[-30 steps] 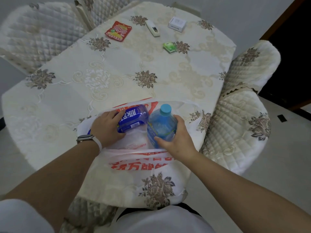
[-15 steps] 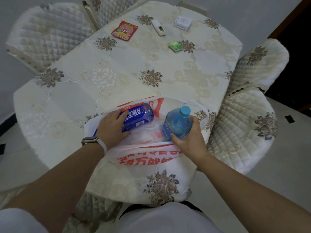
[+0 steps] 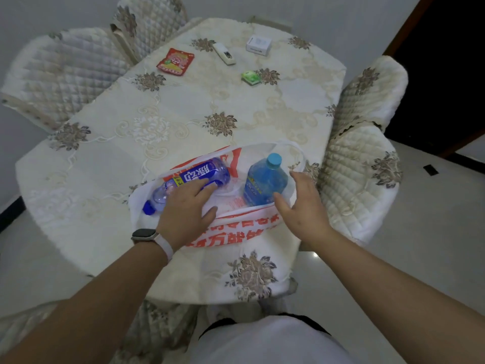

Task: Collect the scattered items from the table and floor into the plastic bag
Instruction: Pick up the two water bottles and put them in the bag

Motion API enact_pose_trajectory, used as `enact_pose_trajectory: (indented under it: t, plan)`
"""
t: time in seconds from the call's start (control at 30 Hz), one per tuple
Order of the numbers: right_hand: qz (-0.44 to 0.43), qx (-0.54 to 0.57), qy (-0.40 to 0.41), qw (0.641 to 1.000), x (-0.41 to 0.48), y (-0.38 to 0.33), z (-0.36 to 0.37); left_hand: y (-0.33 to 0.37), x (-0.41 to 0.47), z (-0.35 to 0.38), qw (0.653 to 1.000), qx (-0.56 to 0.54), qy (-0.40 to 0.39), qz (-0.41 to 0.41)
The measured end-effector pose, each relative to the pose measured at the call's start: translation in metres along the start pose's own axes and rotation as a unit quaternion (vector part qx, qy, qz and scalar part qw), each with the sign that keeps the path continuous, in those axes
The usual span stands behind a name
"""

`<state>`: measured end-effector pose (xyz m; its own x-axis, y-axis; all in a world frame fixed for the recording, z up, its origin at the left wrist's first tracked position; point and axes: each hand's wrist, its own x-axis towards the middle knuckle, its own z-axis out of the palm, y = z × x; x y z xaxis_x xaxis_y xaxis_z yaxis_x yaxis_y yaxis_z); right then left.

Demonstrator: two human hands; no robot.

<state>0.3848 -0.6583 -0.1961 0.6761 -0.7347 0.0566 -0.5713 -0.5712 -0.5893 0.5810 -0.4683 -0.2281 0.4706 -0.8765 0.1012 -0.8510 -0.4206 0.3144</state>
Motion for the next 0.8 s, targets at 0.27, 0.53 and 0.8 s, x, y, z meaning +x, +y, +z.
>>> enact_pose_trajectory:
  t: [0.27,0.53,0.8]
  plan:
    - [-0.126,-0.147,-0.014,0.981,-0.024,0.025,-0.041,0.082,-0.023,-0.01,0.996,0.025,0.027,0.076]
    - [-0.195,-0.197,-0.042,0.96,-0.064,0.098,-0.123,0.21,-0.022,-0.007,0.992,0.079,0.028,0.095]
    - [-0.16,-0.236,-0.043,0.958,-0.112,0.209,-0.235,0.37,0.004,0.03,0.986,0.068,0.055,0.142]
